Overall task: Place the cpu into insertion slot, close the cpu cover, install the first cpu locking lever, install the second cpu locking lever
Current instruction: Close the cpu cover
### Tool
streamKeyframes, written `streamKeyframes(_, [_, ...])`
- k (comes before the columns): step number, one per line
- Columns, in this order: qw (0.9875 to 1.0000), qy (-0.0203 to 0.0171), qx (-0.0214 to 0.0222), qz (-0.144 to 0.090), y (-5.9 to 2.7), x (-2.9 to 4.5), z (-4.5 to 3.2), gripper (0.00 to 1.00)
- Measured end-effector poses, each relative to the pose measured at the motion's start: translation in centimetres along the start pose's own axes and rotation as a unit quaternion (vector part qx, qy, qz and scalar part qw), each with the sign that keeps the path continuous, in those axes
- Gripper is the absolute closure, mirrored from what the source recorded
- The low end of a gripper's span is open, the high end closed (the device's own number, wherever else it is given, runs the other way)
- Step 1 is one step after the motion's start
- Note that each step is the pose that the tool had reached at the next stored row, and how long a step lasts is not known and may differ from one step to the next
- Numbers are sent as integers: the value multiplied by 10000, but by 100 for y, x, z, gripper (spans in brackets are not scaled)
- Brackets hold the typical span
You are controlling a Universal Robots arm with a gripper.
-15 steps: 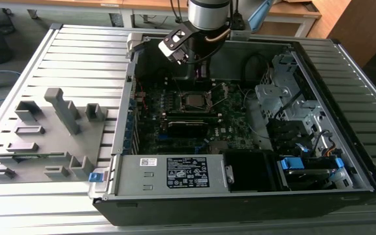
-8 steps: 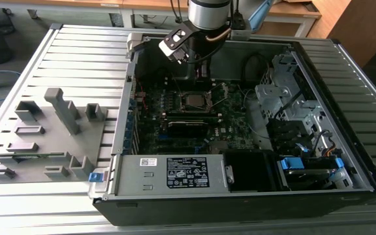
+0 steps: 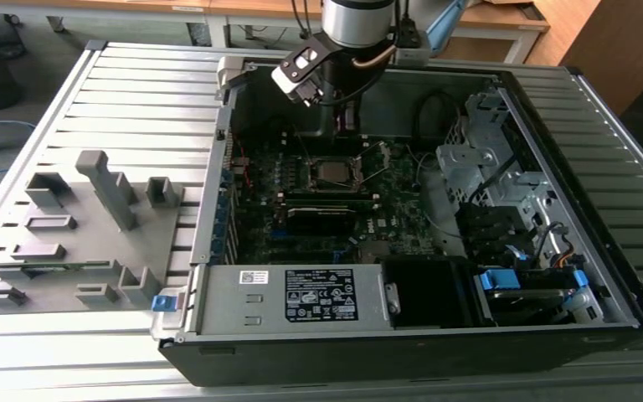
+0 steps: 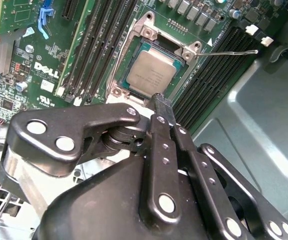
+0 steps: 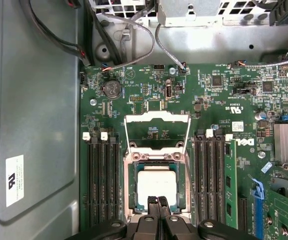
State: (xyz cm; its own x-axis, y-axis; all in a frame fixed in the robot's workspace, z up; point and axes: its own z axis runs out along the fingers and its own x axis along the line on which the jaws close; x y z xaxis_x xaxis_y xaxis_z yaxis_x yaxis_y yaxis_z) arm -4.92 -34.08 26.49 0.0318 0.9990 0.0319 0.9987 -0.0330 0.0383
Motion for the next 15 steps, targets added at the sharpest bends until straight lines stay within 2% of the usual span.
streamKeyframes(15, [10000,-1,0,0,2,2,-57,90])
